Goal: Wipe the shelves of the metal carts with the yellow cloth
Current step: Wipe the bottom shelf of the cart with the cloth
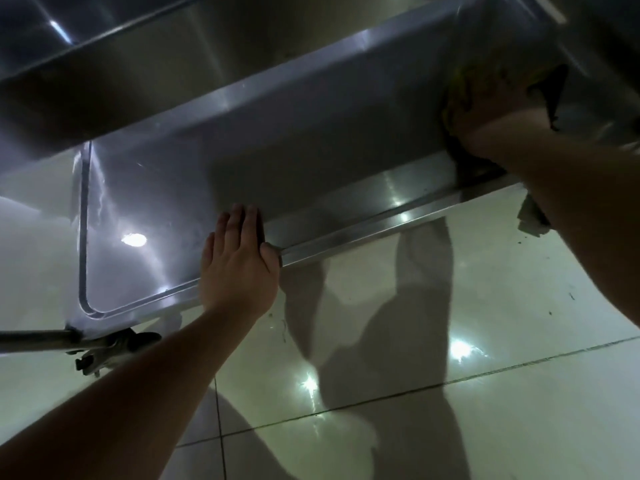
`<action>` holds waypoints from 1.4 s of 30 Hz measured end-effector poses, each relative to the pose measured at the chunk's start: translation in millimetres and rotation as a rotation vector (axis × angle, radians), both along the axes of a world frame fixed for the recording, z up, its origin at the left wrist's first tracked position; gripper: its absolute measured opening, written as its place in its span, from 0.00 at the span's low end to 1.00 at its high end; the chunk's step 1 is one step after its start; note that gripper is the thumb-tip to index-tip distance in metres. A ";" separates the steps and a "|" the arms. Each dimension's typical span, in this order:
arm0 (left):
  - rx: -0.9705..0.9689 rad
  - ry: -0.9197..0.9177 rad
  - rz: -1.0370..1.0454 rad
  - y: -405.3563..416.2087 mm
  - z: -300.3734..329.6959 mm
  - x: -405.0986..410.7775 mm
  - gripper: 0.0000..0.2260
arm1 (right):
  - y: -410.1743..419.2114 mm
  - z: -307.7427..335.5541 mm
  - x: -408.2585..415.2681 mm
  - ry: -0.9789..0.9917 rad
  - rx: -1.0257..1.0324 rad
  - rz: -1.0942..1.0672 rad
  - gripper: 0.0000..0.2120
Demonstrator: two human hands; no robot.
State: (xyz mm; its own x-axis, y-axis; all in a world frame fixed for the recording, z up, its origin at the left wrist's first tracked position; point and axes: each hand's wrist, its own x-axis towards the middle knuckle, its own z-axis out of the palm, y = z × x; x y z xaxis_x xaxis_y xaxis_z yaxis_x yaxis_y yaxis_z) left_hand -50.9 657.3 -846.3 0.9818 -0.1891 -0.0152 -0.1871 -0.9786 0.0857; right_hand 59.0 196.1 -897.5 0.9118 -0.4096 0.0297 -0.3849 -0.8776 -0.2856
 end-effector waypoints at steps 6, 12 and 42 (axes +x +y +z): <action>-0.005 -0.022 -0.021 1.0 -0.4 0.1 0.29 | 188.4 80.6 -82.2 0.133 -0.091 0.465 0.34; -0.022 -0.041 -0.040 3.9 -1.2 1.7 0.29 | 199.2 75.8 -87.4 0.179 -0.133 0.711 0.34; 0.001 -0.058 -0.056 4.5 -1.9 4.2 0.29 | 110.6 72.5 12.5 0.189 -0.103 0.601 0.31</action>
State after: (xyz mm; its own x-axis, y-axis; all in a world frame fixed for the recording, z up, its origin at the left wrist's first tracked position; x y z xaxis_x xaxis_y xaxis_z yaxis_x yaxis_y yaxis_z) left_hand -46.7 661.8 -848.2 0.9689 -0.2440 0.0408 -0.2464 -0.9665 0.0723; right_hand 71.5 306.7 -825.0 0.9749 0.1717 -0.1419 0.1480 -0.9754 -0.1633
